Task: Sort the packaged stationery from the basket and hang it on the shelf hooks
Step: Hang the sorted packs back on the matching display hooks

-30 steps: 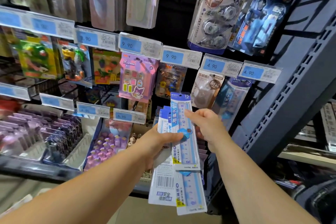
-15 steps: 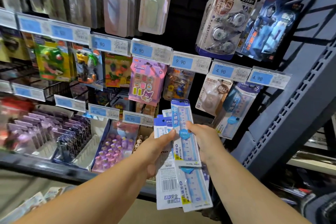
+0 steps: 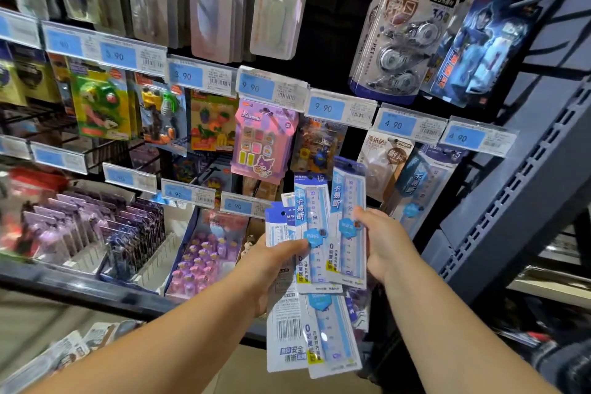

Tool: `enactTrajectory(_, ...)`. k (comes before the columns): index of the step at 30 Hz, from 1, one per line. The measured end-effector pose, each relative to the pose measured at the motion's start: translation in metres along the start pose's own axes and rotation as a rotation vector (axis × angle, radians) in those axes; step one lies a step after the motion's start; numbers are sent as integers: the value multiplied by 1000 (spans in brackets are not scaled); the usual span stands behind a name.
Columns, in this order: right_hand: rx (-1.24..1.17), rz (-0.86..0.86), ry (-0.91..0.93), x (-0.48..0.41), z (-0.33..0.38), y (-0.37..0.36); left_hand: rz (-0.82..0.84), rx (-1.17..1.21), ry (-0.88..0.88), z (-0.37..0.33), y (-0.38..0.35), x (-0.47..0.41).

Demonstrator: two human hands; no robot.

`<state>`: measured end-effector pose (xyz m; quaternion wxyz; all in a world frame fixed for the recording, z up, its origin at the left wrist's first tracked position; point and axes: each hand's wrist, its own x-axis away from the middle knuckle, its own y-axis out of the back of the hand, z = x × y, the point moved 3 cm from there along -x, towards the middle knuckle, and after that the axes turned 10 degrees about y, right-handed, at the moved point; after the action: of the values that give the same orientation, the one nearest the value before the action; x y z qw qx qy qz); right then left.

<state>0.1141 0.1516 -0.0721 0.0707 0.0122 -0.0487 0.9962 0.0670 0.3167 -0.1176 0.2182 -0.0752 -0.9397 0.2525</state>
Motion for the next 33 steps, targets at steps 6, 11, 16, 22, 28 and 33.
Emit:
enactTrajectory(6,-39,0,35,0,9,38,-39,-89,-6,3,0,-5)
enactTrajectory(11,-42,-119,124,0,12,76,14,-154,-11,9,-4,-9)
enactTrajectory(16,51,-354,225,-3,21,108,82,-212,-32,5,-27,-14)
enactTrajectory(22,75,-420,303,-2,24,115,92,-241,0,8,-42,-16)
enactTrajectory(28,97,-437,329,-10,24,114,90,-247,0,11,-43,-17)
enactTrajectory(33,145,-483,343,-20,31,111,85,-234,5,10,-40,-20)
